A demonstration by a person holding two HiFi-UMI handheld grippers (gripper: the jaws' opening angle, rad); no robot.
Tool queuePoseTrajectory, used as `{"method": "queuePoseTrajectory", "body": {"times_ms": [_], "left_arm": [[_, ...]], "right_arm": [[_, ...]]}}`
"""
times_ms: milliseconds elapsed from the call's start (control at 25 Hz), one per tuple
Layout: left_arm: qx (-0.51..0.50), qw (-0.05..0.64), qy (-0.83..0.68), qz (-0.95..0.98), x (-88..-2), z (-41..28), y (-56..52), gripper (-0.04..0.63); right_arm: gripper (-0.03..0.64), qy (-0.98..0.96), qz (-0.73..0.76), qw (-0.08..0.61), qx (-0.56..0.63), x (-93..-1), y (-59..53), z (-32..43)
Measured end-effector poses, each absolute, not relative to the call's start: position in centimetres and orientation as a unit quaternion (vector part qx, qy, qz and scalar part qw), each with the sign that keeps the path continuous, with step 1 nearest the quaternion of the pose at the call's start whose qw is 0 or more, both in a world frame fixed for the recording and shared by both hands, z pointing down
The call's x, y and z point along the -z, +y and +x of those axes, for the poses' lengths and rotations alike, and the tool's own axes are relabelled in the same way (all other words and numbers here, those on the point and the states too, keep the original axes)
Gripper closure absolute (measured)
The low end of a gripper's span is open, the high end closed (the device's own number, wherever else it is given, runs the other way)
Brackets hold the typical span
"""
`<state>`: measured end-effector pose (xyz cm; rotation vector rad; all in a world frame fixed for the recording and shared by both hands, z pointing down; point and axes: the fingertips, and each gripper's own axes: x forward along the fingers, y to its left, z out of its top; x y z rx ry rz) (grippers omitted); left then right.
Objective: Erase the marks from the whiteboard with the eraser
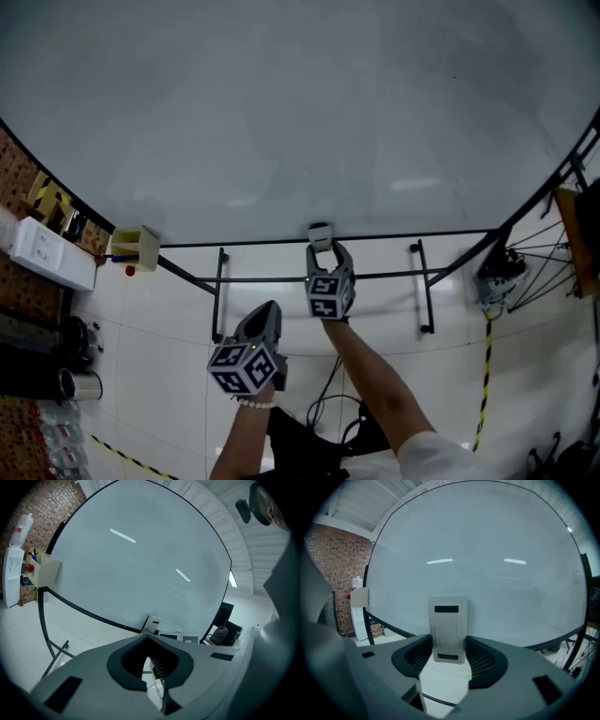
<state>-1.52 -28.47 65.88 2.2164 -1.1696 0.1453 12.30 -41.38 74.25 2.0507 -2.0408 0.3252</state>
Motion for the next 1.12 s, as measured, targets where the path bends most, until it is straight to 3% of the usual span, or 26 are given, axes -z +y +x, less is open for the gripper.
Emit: {"method": "queuePoseTrajectory", "body": {"times_ms": [1120], "left_arm": [[-0.086,0.306,-0.350,0.881,-69.3,31.7,-24.4,0.604]], "right_arm": [[0.354,-0.654,0.744,0.078,-0.115,-74.6,-32.1,48.3]]}}
